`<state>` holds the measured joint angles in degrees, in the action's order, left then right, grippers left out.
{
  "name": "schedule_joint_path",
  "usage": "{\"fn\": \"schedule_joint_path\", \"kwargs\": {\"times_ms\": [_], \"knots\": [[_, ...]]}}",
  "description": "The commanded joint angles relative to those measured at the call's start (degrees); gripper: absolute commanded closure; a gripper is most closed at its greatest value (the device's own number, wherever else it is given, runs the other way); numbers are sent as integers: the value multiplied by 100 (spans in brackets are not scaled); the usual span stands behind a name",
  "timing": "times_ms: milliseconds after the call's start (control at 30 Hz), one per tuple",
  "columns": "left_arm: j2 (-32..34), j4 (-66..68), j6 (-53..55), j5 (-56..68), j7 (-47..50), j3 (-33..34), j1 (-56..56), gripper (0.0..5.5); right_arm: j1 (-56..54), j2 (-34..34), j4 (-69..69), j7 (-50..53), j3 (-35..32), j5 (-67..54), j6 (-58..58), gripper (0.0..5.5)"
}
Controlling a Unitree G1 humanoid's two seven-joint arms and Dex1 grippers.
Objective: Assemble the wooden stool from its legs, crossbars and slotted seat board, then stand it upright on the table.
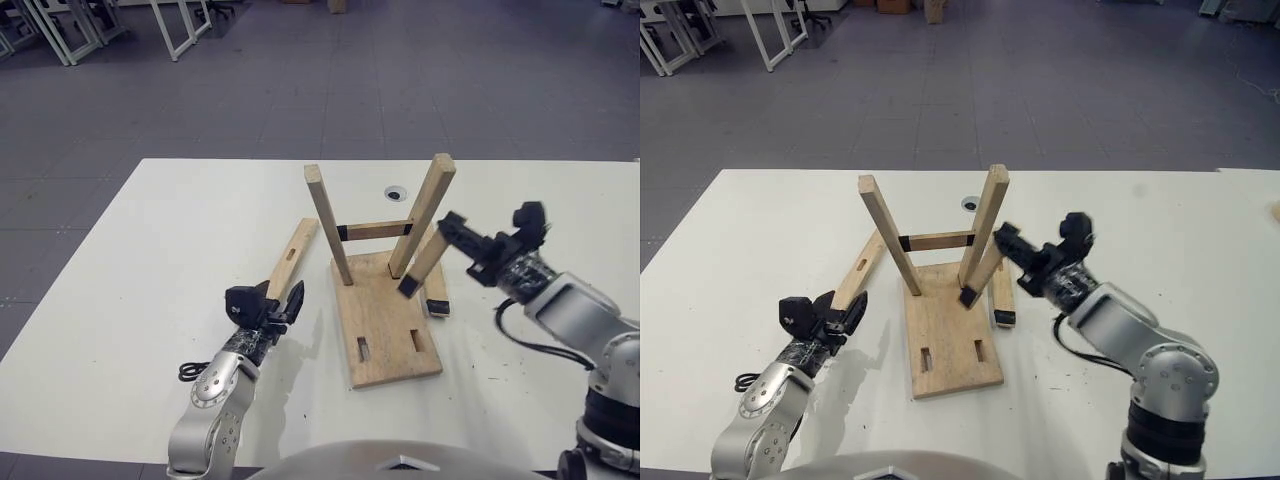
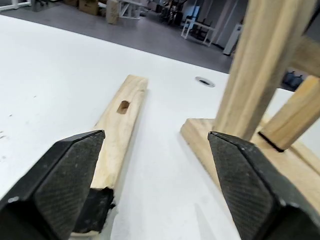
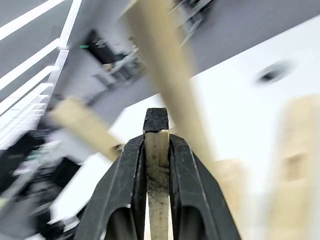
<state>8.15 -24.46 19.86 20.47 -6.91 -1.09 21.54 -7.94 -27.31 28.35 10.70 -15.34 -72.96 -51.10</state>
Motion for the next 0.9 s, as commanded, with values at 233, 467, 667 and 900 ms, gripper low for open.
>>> {"fn": "schedule_joint_path", "kwargs": {"times_ms": [233,467,667,900], "knots": [[-275,404,432,-648,520,-165,-361,167,-889,502,-1995,-833,1502,4053,2296,508],[-461,466,354,-808,522,-209,-300,167,-1240,891,-2319,-1172,1470,4641,2430,508],[-505,488,318,-917,489,-217,-274,167,-944,1321,-2266,-1258,1612,4941,2306,508],[-464,489,328,-1015,434,-230,-324,167,-630,1487,-2596,-1302,1567,5462,2563,508]]}}
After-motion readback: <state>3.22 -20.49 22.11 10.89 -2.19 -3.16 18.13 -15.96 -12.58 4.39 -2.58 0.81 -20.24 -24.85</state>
